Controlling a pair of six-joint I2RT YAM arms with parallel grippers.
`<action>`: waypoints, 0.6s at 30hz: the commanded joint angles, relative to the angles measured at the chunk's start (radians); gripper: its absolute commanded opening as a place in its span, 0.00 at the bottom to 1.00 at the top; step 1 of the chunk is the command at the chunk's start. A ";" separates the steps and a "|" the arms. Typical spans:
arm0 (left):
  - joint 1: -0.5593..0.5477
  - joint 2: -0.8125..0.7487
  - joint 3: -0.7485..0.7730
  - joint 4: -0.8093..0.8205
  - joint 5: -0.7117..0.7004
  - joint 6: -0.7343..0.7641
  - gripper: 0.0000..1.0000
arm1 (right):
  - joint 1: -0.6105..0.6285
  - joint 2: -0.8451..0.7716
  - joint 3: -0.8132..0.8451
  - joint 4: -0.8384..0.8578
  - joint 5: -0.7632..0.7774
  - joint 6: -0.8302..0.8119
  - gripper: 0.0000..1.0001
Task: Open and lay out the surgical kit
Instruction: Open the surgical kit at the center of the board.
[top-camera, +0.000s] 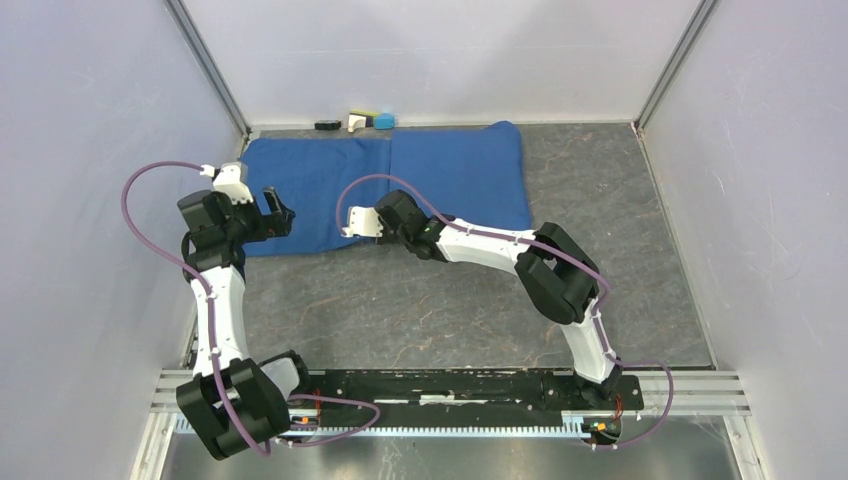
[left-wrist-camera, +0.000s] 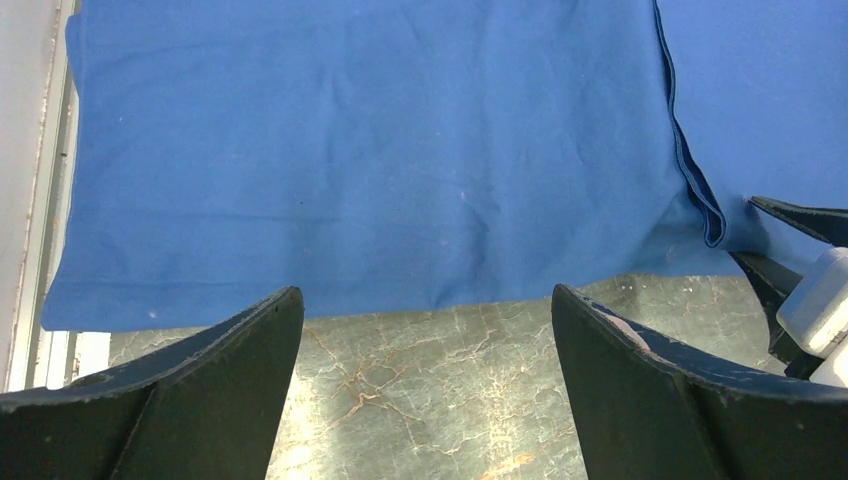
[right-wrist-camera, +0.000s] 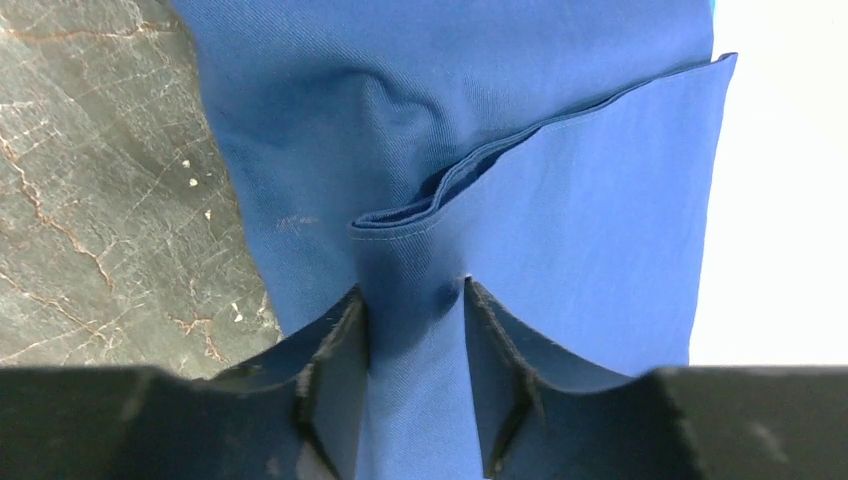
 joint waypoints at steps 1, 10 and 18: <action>-0.005 -0.006 -0.007 0.028 0.019 -0.044 1.00 | 0.001 -0.014 0.035 0.041 0.024 -0.003 0.41; -0.005 -0.001 -0.001 0.030 0.018 -0.030 1.00 | -0.025 -0.077 0.043 0.013 0.006 0.063 0.12; -0.010 0.020 0.034 0.024 0.023 -0.017 1.00 | -0.175 -0.236 0.031 -0.034 -0.106 0.254 0.00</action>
